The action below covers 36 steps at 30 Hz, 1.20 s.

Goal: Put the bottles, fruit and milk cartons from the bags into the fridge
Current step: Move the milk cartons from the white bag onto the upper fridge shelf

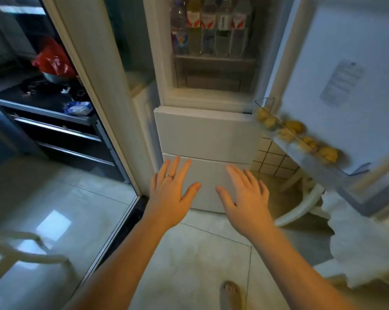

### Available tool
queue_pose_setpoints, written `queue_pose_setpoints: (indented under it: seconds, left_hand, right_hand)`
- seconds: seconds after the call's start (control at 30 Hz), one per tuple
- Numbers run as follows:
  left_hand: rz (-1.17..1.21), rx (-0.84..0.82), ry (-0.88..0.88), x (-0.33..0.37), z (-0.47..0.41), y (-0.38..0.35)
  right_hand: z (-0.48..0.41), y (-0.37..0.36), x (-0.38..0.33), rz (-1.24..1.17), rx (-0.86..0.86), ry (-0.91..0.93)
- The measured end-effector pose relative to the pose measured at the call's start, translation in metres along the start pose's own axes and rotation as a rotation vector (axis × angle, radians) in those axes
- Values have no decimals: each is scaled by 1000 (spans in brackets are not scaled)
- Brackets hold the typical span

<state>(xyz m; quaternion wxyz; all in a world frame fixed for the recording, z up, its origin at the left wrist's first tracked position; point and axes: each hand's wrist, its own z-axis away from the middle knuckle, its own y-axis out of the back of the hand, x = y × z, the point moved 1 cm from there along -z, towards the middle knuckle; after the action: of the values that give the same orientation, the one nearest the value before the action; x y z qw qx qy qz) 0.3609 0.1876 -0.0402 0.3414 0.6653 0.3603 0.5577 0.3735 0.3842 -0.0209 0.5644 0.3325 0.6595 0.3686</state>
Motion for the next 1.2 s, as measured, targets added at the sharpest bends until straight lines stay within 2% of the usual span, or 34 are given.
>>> queue_pose_setpoints:
  seconds: [0.3,0.6,0.9,1.2]
  left_hand:
    - [34,-175,99,61,87,-93]
    - [3,-314,153,214,145,-219]
    - [54,-381,99,386,172,-327]
    - [56,-474,-56,497,120,-392]
  right_hand:
    - [98,-3,112,-32,-98,-138]
    - [189,63,290,-2,-228,-201]
    - [252,162,457,-37,-143,-266]
    - [257,234,562,-129,3,-401]
